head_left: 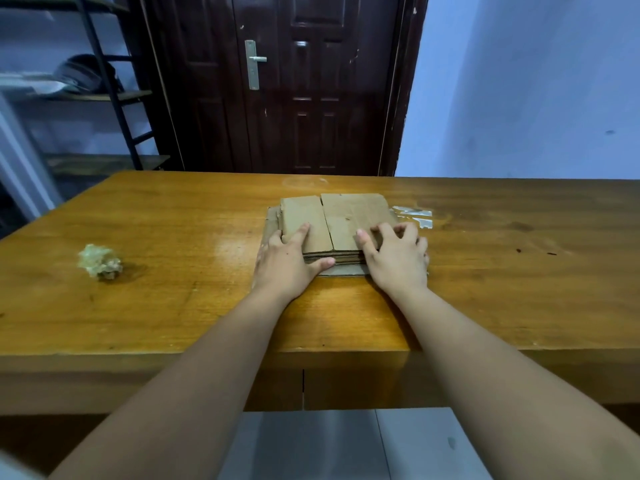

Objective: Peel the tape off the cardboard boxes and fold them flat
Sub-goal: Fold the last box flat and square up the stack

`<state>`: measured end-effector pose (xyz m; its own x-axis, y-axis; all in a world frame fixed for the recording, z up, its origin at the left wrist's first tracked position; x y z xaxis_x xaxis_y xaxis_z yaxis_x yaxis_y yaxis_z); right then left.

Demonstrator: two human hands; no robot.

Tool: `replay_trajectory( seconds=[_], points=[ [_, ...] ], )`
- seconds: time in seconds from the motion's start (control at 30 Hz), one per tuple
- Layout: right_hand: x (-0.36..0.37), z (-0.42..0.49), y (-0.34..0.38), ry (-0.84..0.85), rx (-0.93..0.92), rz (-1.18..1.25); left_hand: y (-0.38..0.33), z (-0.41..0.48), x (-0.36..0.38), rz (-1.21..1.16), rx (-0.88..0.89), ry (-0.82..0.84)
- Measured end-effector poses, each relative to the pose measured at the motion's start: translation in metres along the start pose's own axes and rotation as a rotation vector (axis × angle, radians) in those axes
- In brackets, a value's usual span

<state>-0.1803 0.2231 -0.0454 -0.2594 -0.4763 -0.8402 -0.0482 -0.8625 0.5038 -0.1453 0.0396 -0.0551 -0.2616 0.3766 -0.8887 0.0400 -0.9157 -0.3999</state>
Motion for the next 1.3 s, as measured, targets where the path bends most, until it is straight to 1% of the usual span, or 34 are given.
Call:
replay_trajectory(
  seconds=[0.1, 0.27, 0.33, 0.47, 0.67, 0.83, 0.93, 1.03, 1.17, 1.3],
  points=[
    [-0.003, -0.002, -0.001, -0.044, 0.028, 0.035, 0.002, 0.001, 0.0, -0.085, -0.013, -0.029],
    [-0.003, -0.003, -0.003, -0.025, 0.035, 0.098, 0.002, 0.0, 0.0, -0.089, 0.004, -0.074],
    [-0.004, -0.003, -0.003, -0.026, 0.038, 0.111, 0.004, 0.001, 0.0, -0.092, 0.005, -0.063],
    [-0.001, -0.002, -0.003, -0.034, 0.053, 0.034, 0.002, -0.002, 0.0, -0.035, 0.003, -0.001],
    [0.001, -0.001, 0.002, 0.007, 0.035, -0.023, -0.001, 0.001, 0.0, -0.01, -0.022, -0.026],
    [0.005, -0.001, 0.005, 0.016, 0.045, -0.089, 0.0, 0.005, 0.004, -0.008, -0.062, -0.002],
    [0.005, -0.002, 0.003, 0.008, 0.027, -0.087, 0.0, 0.004, 0.002, -0.035, -0.058, -0.04],
    [0.003, -0.003, 0.002, -0.012, -0.012, -0.083, 0.002, 0.001, -0.003, -0.13, -0.065, -0.085],
    [-0.001, -0.003, 0.0, -0.034, -0.025, -0.03, 0.004, -0.003, -0.009, -0.199, -0.079, -0.178],
    [0.0, -0.003, -0.001, -0.032, -0.01, -0.019, 0.003, -0.005, -0.01, -0.214, -0.077, -0.197]
  ],
)
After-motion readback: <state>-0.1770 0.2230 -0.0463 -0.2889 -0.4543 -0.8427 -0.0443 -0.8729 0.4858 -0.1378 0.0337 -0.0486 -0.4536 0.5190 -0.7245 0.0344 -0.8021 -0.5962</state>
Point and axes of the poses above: each hand's wrist, its own z-axis towards the middle knuckle, its own x-axis out of the palm, y = z × x, the point moved 4 cm from there along z, towards the middle knuckle, and after that the axes turned 9 degrees about x, right-handed, at the moved point
